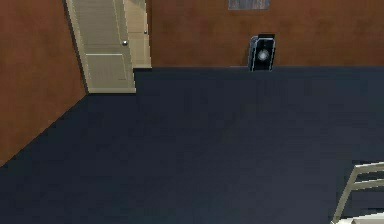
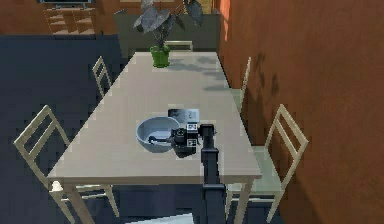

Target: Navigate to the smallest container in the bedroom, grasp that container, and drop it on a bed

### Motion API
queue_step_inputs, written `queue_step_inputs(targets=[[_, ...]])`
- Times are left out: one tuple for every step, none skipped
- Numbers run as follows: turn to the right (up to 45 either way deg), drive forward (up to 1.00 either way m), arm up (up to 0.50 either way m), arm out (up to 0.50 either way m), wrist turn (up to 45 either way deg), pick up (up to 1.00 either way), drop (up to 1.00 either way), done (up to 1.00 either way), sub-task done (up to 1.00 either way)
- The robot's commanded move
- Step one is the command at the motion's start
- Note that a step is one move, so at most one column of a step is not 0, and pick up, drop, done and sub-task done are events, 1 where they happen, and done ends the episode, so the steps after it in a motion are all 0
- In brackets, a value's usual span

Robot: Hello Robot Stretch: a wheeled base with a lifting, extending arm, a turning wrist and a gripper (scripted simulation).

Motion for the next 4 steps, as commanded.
queue_step_inputs(targets=[[0.0, 0.0, 0.1, 0.0, 0.0, 0.0, 0.0, 0.0, 0.0], [0.0, 0.0, 0.16, 0.0, 0.0, 0.0, 0.0, 0.0, 0.0], [0.0, 0.0, 0.0, 0.0, -45.0, 0.0, 0.0, 0.0, 0.0], [0.0, 0.0, 0.0, 0.0, -45.0, 0.0, 0.0, 0.0, 0.0]])
